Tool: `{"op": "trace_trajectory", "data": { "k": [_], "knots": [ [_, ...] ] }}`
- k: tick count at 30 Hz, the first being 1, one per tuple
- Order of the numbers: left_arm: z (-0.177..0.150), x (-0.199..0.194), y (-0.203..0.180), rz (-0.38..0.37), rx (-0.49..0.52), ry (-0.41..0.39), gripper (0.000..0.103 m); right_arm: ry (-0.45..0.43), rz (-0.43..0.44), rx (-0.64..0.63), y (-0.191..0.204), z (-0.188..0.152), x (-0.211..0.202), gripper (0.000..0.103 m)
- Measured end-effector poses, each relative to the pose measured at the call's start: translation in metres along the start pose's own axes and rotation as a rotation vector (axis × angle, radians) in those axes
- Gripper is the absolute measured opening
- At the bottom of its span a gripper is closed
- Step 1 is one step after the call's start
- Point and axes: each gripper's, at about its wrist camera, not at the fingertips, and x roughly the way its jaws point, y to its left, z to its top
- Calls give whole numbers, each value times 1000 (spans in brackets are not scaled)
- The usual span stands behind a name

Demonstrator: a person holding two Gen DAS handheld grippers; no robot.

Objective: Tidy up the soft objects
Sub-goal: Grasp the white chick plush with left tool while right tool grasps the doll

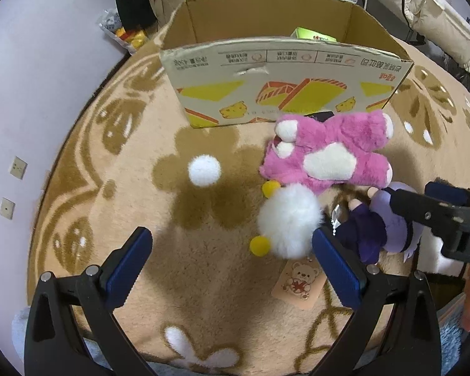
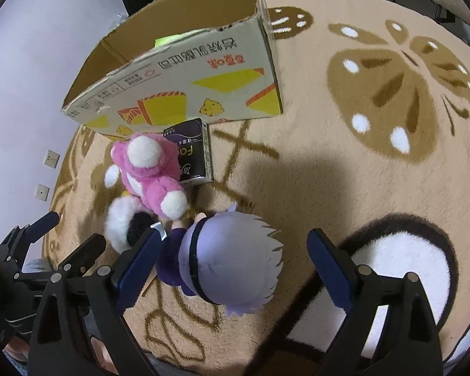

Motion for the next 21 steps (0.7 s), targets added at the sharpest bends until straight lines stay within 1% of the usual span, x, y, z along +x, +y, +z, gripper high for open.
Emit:
{"op": "trace_trajectory", "data": {
  "k": [4, 6, 8, 11, 12, 14, 21],
  "knots": [
    [3, 9, -3, -7, 7, 21, 101, 34, 1, 6, 1, 0, 9, 93],
    [4, 12, -4, -8, 11, 29, 101, 51, -20, 8, 2, -1, 15, 93],
    [5, 16, -6, -18, 13, 41, 101, 62, -33, 11, 3, -2, 18, 88],
    [7, 20, -9, -30, 29, 58, 101, 63, 0, 27, 3, -2, 20, 74],
    [8, 21, -10, -29, 36, 58, 101, 59, 9, 26, 5, -2, 20, 66],
    [10, 24, -11, -31, 41, 64, 101, 59, 34, 23, 7, -1, 22, 65],
    [14, 34, -10, -56, 42, 81, 101, 48, 45, 39, 3, 3, 22, 64]
  ]
}}
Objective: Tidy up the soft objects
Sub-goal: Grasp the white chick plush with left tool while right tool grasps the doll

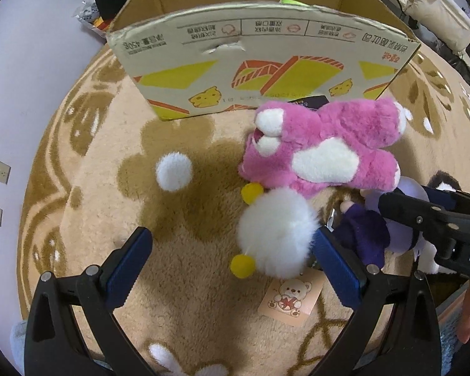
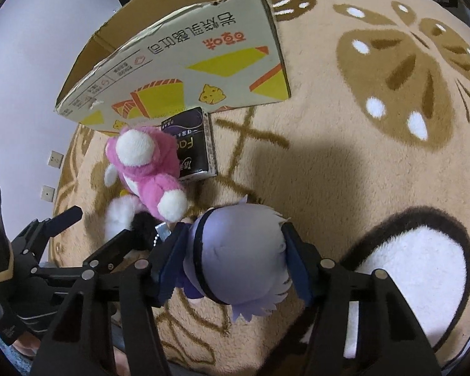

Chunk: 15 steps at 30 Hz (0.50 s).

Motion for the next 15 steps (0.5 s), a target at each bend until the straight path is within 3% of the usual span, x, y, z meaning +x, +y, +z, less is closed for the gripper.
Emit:
{"op": "trace_trajectory", "data": {
  "k": [11, 15],
  "knots": [
    [8, 17, -3, -45, 1, 14, 99, -3, -5, -16, -3, 1, -3, 64],
    [9, 19, -14, -86, 15, 8, 84, -8, -8, -22, -2, 1, -2, 63]
  ]
}}
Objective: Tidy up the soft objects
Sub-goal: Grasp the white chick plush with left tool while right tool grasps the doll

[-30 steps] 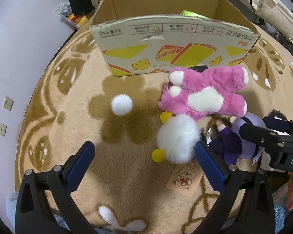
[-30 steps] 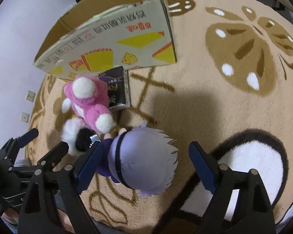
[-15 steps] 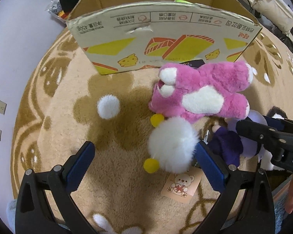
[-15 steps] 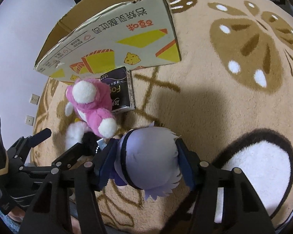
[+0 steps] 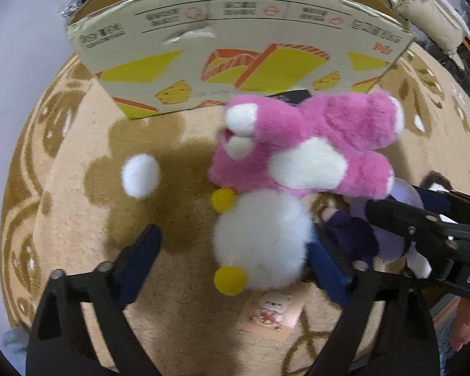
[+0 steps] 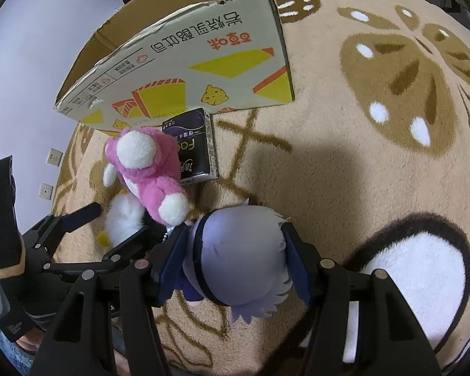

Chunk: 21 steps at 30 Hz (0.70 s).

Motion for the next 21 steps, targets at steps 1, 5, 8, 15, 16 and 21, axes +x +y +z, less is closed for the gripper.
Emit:
{"op": "trace_trajectory", "data": {
  "k": [1, 5, 8, 15, 16, 21],
  "knots": [
    [0, 0, -2, -11, 4, -1, 78, -2, 0, 0, 0, 0, 0, 63],
    [-1, -3, -7, -70, 4, -9, 58, -6, 2, -1, 0, -1, -2, 63],
    [-3, -6, -9, -108, -8, -11, 39, -18, -2, -9, 1, -1, -5, 63],
    [-13, -24, -15, -23, 4, -61, 31, -58, -3, -30, 5, -3, -16, 62],
    [-16, -27, -14, 5, -9, -71, 31, -66, -4, -34, 6, -3, -18, 62],
    [-29, -45, 1, 49, -92, -133, 30, -113, -13, -59, 8, -5, -32, 62]
  ]
}}
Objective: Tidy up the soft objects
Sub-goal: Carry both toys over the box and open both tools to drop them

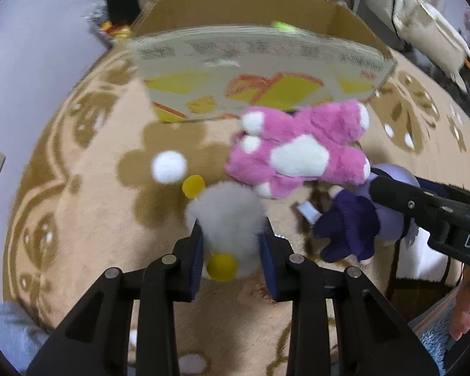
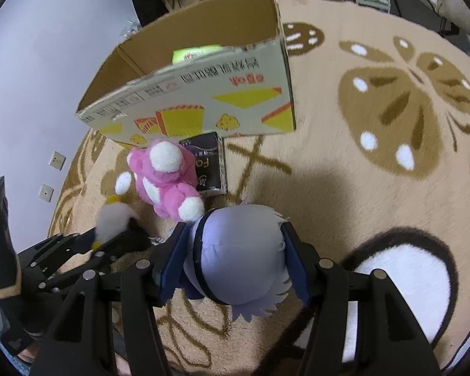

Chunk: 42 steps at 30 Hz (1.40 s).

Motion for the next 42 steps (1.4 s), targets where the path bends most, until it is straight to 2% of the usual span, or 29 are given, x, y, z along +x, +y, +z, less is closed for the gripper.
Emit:
{"op": "trace_trajectory", "data": {
  "k": [6, 11, 16, 20, 28, 31, 36, 42],
  "knots": [
    [-8, -40, 17, 66, -43, -125, 31, -66, 1, -25, 0, -2, -27, 62],
    [-11, -82, 21, 141, -22, -241, 31, -142, 8, -39, 4, -4, -50, 62],
    [-12, -109, 26, 145, -30, -297, 31, -219, 24, -33, 6, 0, -65, 62],
    [-8, -124, 27, 180, -15, -350, 31, -281, 38, -30, 9, 6, -83, 62],
    [15, -132, 29, 169, -12, -374, 31, -373, 41, -58, 22, 29, -113, 62],
    [27, -134, 26, 204, 8, -401, 31, -393, 31, -77, 27, 41, -116, 62],
    [51, -136, 27, 192, 24, -417, 31, -400, 21, -80, 30, 60, -113, 62],
    [85, -141, 25, 222, 61, -465, 31, -409, 11, -78, 27, 82, -107, 62]
  ]
}}
